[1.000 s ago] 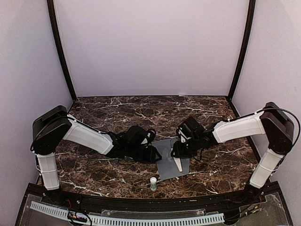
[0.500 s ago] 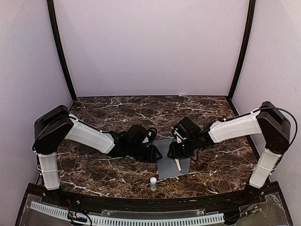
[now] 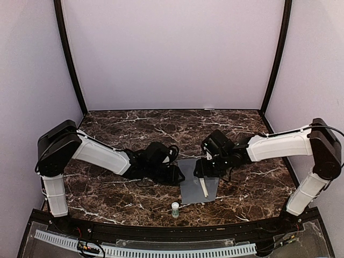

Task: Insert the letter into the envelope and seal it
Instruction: Place the letter in the envelope.

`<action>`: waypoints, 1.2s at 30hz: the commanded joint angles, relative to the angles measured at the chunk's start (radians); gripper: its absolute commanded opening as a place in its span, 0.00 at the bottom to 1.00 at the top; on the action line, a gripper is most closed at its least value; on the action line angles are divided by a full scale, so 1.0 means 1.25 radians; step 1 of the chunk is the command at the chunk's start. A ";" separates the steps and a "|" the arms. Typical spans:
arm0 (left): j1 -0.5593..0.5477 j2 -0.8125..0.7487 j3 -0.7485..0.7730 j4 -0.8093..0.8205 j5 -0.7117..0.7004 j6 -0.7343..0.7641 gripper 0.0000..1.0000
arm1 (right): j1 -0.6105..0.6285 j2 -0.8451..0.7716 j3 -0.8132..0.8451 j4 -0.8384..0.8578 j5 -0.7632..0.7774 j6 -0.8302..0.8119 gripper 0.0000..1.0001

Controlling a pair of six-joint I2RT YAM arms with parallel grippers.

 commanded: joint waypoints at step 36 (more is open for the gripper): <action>-0.013 -0.011 -0.020 0.012 0.051 -0.010 0.18 | 0.035 0.052 -0.003 0.035 -0.045 0.024 0.25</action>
